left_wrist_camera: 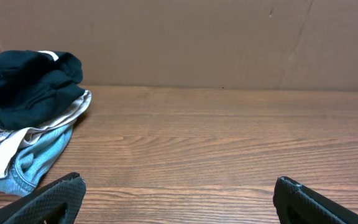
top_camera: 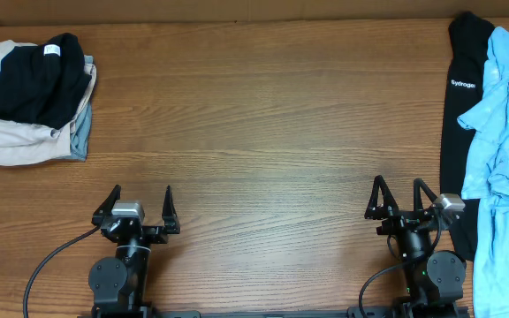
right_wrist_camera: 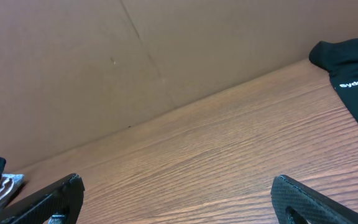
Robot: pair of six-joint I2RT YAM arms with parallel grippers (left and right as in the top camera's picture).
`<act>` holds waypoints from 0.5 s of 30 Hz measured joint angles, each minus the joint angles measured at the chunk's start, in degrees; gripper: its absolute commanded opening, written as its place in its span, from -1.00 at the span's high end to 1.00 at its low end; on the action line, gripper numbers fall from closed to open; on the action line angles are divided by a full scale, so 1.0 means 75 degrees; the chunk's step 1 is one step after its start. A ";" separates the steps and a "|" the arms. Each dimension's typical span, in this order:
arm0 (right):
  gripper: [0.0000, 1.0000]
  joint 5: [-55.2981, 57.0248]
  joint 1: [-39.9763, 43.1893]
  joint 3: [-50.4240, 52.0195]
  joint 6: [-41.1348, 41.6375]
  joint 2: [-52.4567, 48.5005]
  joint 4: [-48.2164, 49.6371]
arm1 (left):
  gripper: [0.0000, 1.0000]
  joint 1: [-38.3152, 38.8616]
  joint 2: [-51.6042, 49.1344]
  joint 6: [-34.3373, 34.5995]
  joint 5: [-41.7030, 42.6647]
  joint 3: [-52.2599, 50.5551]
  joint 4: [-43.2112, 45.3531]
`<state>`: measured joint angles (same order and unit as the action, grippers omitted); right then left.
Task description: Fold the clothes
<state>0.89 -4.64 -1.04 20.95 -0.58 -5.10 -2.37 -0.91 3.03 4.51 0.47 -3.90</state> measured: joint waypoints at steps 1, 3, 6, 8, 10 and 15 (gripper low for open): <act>-1.00 0.0000 0.0000 0.0000 -0.0003 0.0000 0.0000 | -1.00 0.0000 0.0000 0.0000 0.0000 0.0000 0.0000; -1.00 0.0000 0.0000 0.0000 0.0000 0.0000 -0.0003 | -1.00 0.0000 0.0000 0.0000 -0.0003 0.0000 0.0000; -1.00 0.0000 0.0000 0.0000 -0.0003 0.0000 0.0000 | -1.00 0.0000 0.0000 0.0000 0.0000 0.0000 0.0000; -1.00 -0.0003 0.0000 0.0000 0.0000 0.0000 0.0003 | -1.00 0.0000 0.0000 0.0000 0.0000 0.0000 0.0000; -1.00 0.0000 0.0000 0.0000 0.0000 0.0000 0.0000 | -0.99 0.0000 0.0000 0.0000 0.0000 0.0000 0.0000; -1.00 -0.0003 0.0000 0.0000 0.0000 0.0000 0.0070 | -1.00 0.0000 0.0000 0.0000 0.0000 0.0000 0.0000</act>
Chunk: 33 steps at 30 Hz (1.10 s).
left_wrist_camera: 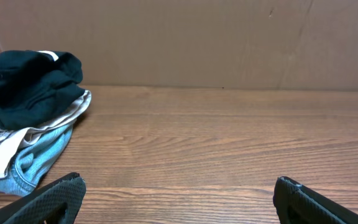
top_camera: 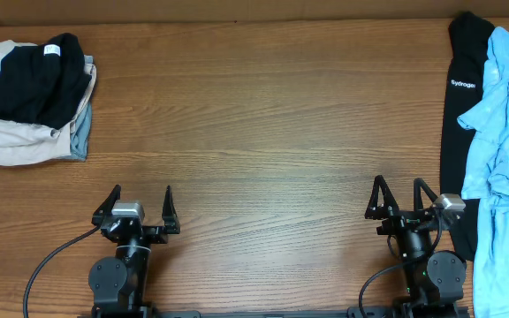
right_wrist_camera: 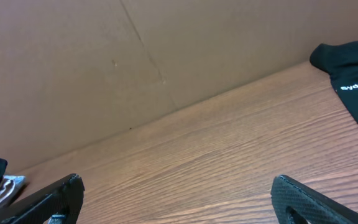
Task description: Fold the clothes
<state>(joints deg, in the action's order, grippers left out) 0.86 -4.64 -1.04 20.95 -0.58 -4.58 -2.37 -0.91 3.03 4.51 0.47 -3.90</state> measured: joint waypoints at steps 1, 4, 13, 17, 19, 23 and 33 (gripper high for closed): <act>-1.00 0.0000 0.0000 0.0000 0.0003 0.0000 0.0000 | -0.99 0.0000 0.0000 0.0000 0.0000 0.0000 0.0000; -1.00 0.0000 0.0000 0.0000 0.0003 0.0000 0.0000 | -1.00 0.0000 0.0000 0.0000 0.0000 0.0000 0.0000; -1.00 0.0000 0.0000 -0.0015 -0.0545 0.0000 -0.0023 | -1.00 0.0000 0.0003 -0.0003 -0.0003 0.0332 -0.0589; -1.00 0.0128 0.0000 -0.0382 -0.1125 -0.0055 -0.0428 | -1.00 0.0003 -0.0064 -0.0131 -0.0061 0.1110 -0.1329; -1.00 0.0277 0.0000 -0.0836 -0.1306 -0.0216 -0.0592 | -1.00 0.0000 -0.0274 -0.0271 -0.0108 0.1644 -0.1486; -1.00 0.0493 0.0000 -0.1906 -0.1472 -0.0871 -0.0702 | -1.00 0.0000 -0.1040 -0.0530 -0.0154 0.2664 -0.1603; -1.00 0.0778 0.0000 -0.6315 -0.1606 -0.4602 -0.3430 | -1.00 0.0000 -0.4817 -0.0866 -0.0230 0.6484 -0.3424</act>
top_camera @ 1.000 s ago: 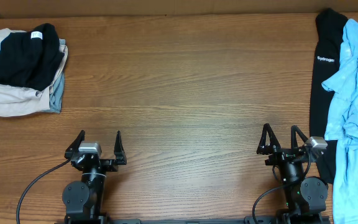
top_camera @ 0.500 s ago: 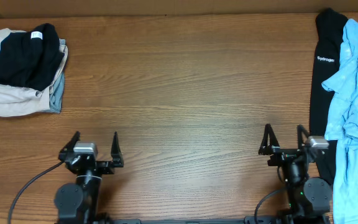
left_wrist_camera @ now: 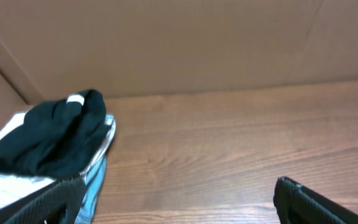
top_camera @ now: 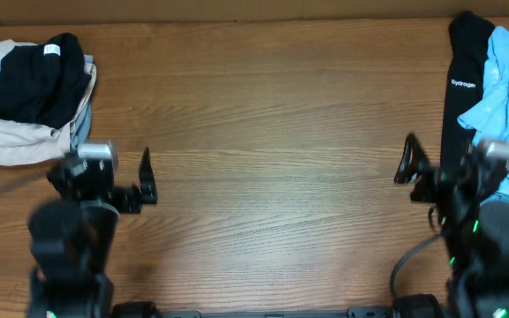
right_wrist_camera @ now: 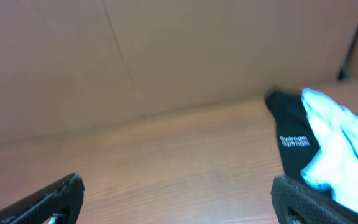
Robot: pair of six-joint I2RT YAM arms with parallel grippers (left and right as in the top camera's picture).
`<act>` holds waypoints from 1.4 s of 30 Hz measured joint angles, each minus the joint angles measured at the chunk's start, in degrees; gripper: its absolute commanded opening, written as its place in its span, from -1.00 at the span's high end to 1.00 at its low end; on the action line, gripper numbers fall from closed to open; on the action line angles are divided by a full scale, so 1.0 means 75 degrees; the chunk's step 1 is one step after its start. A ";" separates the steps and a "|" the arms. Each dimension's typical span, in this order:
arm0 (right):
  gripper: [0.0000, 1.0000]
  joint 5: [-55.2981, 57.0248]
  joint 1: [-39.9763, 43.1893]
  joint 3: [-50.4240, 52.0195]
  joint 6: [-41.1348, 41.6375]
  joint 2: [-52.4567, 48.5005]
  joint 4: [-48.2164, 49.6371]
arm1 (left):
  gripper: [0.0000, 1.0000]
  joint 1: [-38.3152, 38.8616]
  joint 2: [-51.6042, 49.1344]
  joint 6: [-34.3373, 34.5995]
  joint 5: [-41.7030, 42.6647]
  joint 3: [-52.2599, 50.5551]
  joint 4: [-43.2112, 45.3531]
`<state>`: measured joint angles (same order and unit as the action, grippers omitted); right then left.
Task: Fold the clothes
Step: 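Reach the right gripper to the light blue T-shirt and grasp it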
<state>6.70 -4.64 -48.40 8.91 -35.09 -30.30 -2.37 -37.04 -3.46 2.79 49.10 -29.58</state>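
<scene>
A folded pile lies at the far left: a black garment (top_camera: pixel 32 78) on beige cloth (top_camera: pixel 7 141) and a light blue piece (top_camera: pixel 80 132). At the far right a light blue shirt (top_camera: pixel 506 97) lies crumpled over a black garment (top_camera: pixel 458 124) with white lettering. My left gripper (top_camera: pixel 102 177) hangs open just in front of the left pile, nothing between its fingers. My right gripper (top_camera: pixel 453 172) is open beside the right-hand clothes, also holding nothing. The left wrist view shows the black garment (left_wrist_camera: pixel 55 140); the right wrist view shows the light blue shirt (right_wrist_camera: pixel 337 149).
The wooden table (top_camera: pixel 272 132) runs between the two heaps. A brown cardboard wall (left_wrist_camera: pixel 185 43) stands along the far edge. The right-hand clothes reach to the table's right edge.
Both arms have left their low pose at the near edge and stand higher and farther out. The left is nearer the left pile, the right nearer the right clothes. Both stay open.
At both earlier moments the two arms sat low at the near edge, open, with the clothes untouched. Now each gripper is raised and shifted toward its own heap, and no garment has moved.
</scene>
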 measured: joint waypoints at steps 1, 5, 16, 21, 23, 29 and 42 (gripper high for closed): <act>-1.00 0.0026 0.0000 -0.0609 0.0003 -0.0490 -0.0542 | -1.00 0.0000 -0.0425 -0.0012 0.0000 0.0545 -0.0446; -1.00 0.0052 0.0000 -0.3147 -0.0213 -0.2524 -0.2396 | -0.99 0.0000 -0.1903 -0.0020 0.0003 0.2538 -0.1935; -1.00 -0.0070 0.0434 -0.5397 -0.1740 -0.6843 -0.2299 | -1.00 0.0003 -0.4677 -0.0367 0.0149 0.4173 -0.2696; -0.90 -0.0586 0.1964 -0.5397 -0.1212 -0.8075 -0.1967 | -0.99 0.0000 -0.5211 -0.0367 0.0236 0.4173 -0.2343; -0.79 -0.0673 0.2661 -0.5397 -0.0924 -0.8486 -0.1871 | -1.00 0.0003 -0.5217 -0.0367 0.0283 0.4173 -0.2291; -0.52 -0.0880 0.4232 -0.5397 -0.0533 -0.9795 -0.1469 | -1.00 0.0003 -0.5295 -0.0367 0.0437 0.4173 -0.2282; -0.11 -0.1233 0.4657 -0.5397 -0.0393 -1.1575 -0.0699 | -0.99 0.0003 -0.5933 -0.0361 0.0618 0.4173 -0.2282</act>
<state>-2.55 30.28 -88.88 5.96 -121.91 -35.55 -2.35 -81.54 -6.17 7.42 80.40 -46.70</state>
